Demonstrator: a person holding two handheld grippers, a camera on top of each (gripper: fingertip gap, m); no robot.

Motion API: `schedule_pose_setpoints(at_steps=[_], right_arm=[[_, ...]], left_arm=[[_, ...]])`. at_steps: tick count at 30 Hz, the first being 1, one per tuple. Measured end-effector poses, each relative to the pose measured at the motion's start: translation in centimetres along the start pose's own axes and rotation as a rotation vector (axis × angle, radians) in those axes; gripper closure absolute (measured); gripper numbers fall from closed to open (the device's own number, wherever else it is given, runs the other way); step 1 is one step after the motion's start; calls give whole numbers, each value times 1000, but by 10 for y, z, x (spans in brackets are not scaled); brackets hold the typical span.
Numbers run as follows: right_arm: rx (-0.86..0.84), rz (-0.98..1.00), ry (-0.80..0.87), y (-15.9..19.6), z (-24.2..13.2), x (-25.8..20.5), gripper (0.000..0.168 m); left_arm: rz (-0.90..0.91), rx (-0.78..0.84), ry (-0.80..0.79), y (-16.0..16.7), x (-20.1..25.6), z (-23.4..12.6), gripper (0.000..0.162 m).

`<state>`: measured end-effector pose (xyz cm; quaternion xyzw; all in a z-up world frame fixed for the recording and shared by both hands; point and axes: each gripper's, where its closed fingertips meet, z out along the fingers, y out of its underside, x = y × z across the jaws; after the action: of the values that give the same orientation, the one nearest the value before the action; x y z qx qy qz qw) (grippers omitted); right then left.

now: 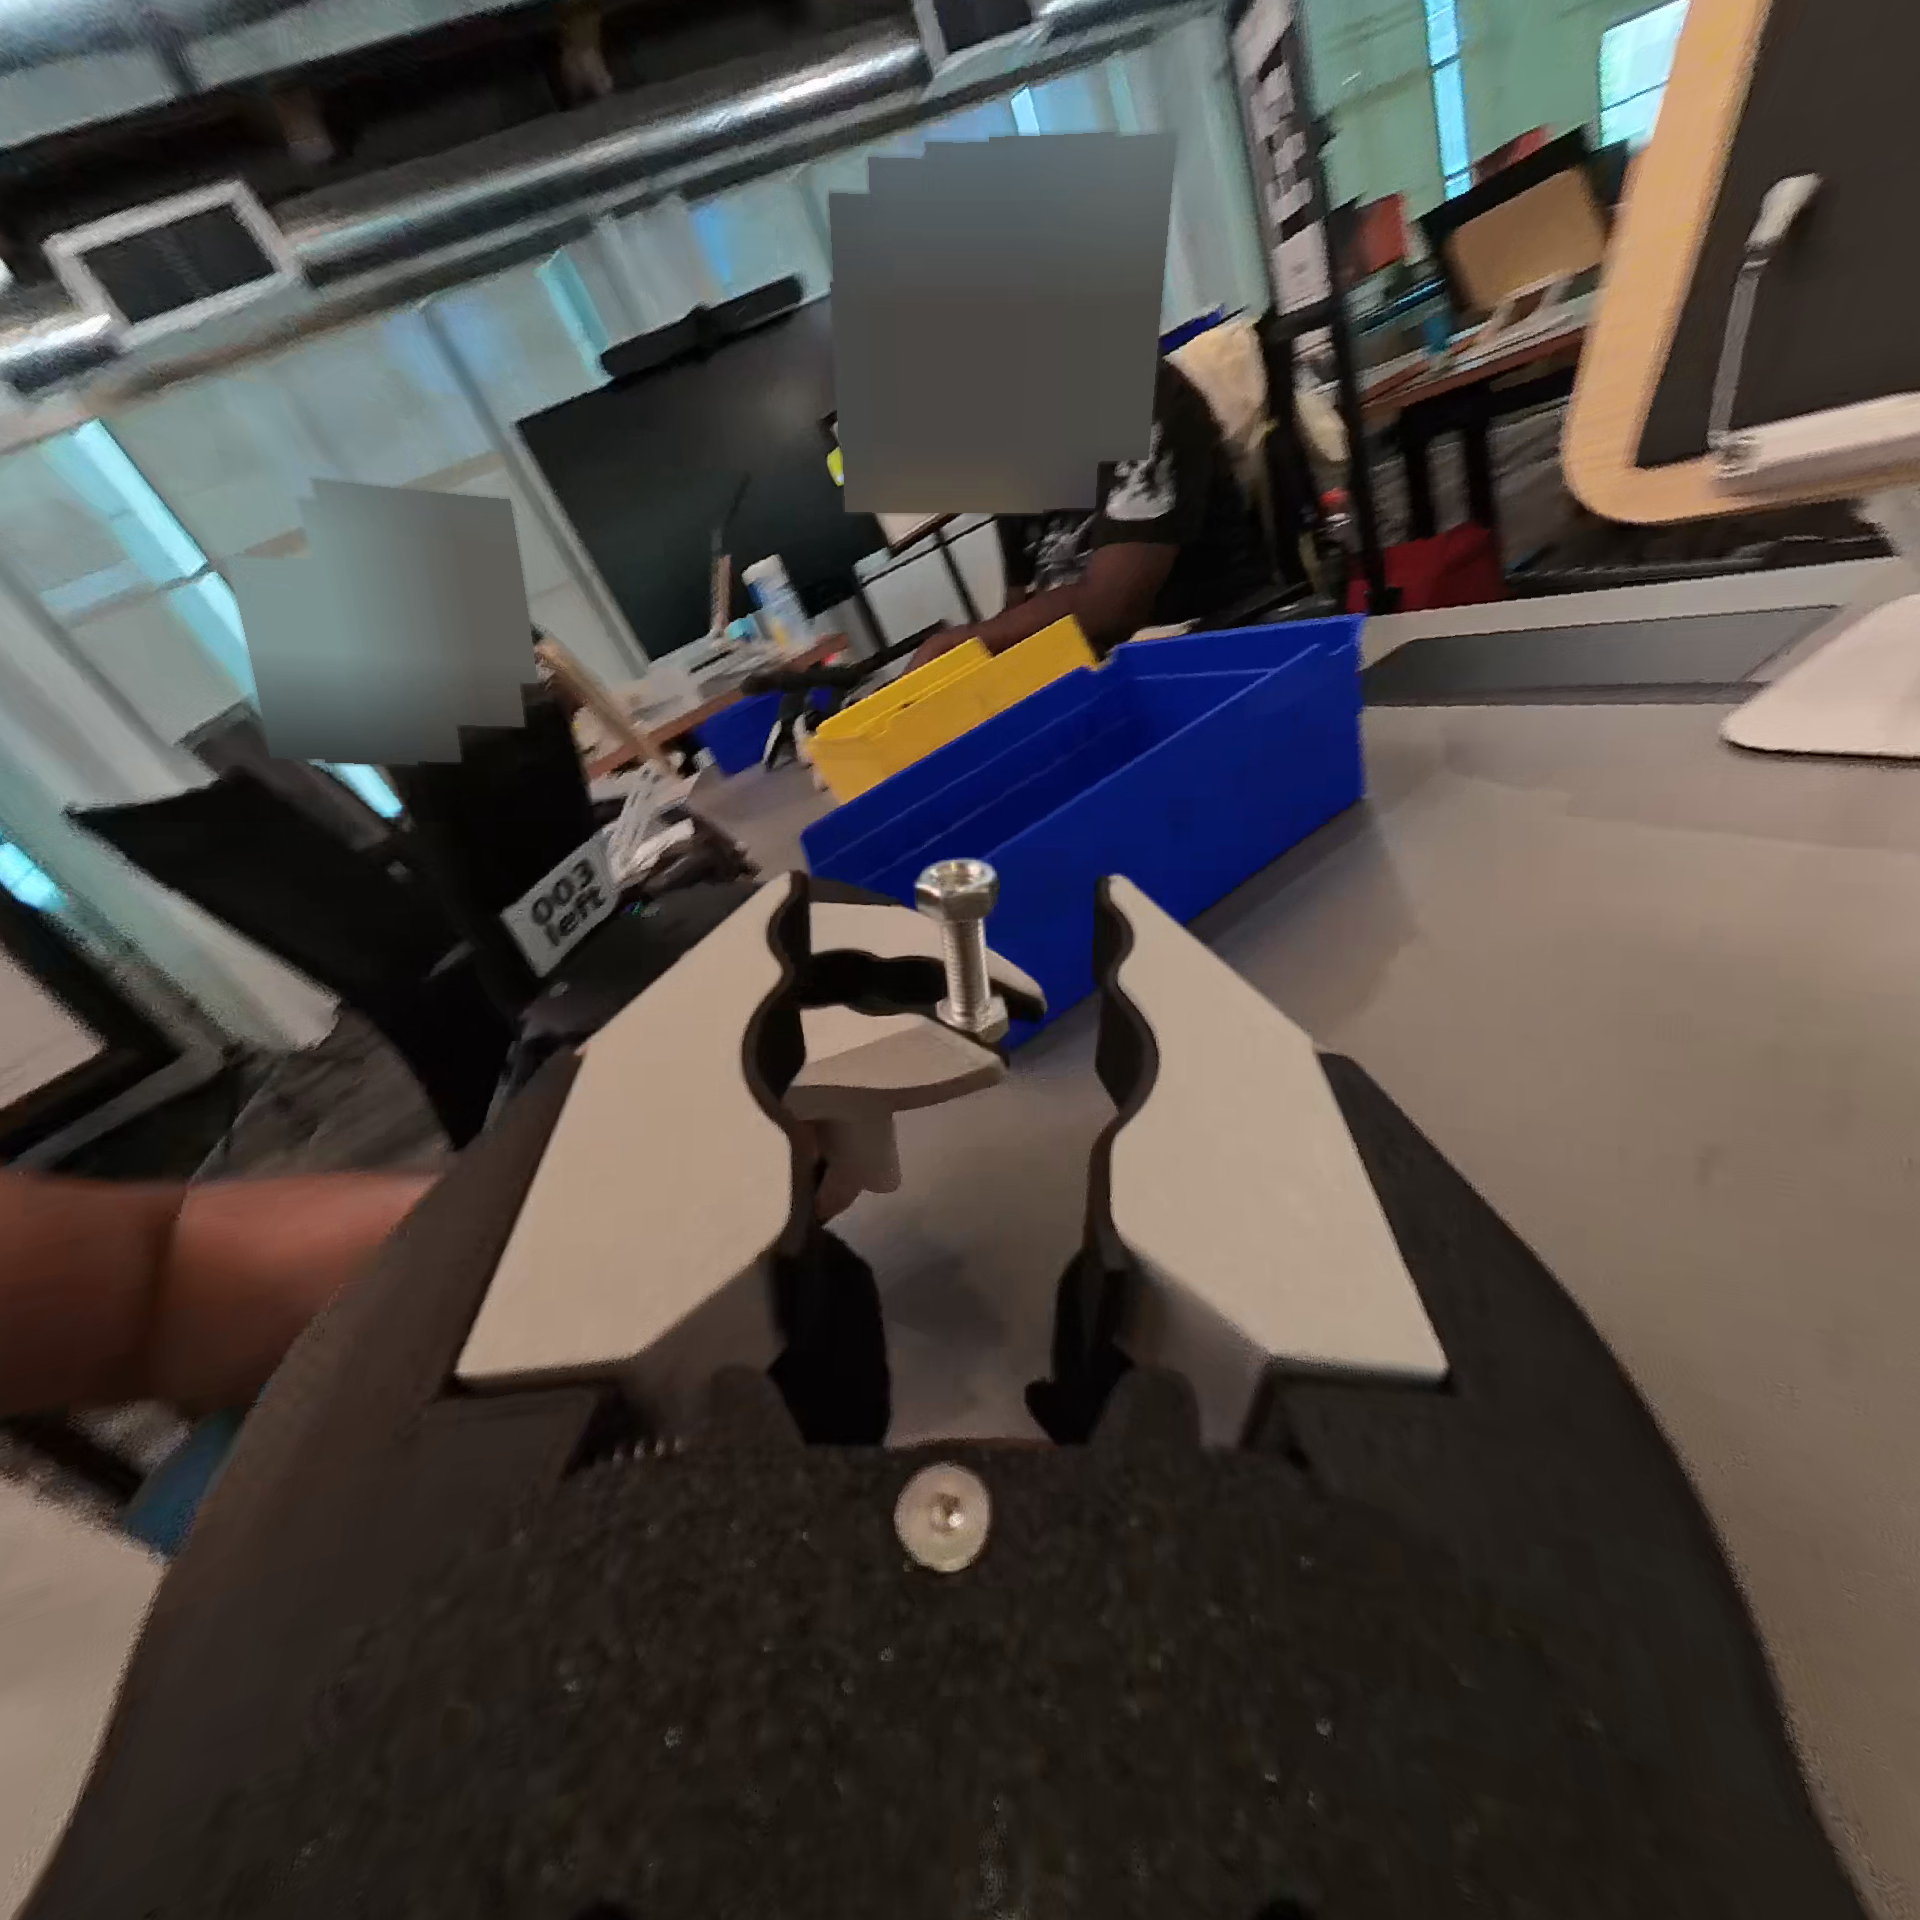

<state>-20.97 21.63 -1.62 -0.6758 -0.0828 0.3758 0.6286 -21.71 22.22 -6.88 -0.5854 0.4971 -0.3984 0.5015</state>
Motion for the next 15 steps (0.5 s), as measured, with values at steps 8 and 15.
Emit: schedule_pose_setpoints(at_steps=[8,15], right_arm=[[18,-9,323,15,11,18,119],[-31,-45,349,21,14,18,142]], left_arm=[[21,-49,-96,8,-8,5,144],[35,-58,-76,9,0,8,144]])
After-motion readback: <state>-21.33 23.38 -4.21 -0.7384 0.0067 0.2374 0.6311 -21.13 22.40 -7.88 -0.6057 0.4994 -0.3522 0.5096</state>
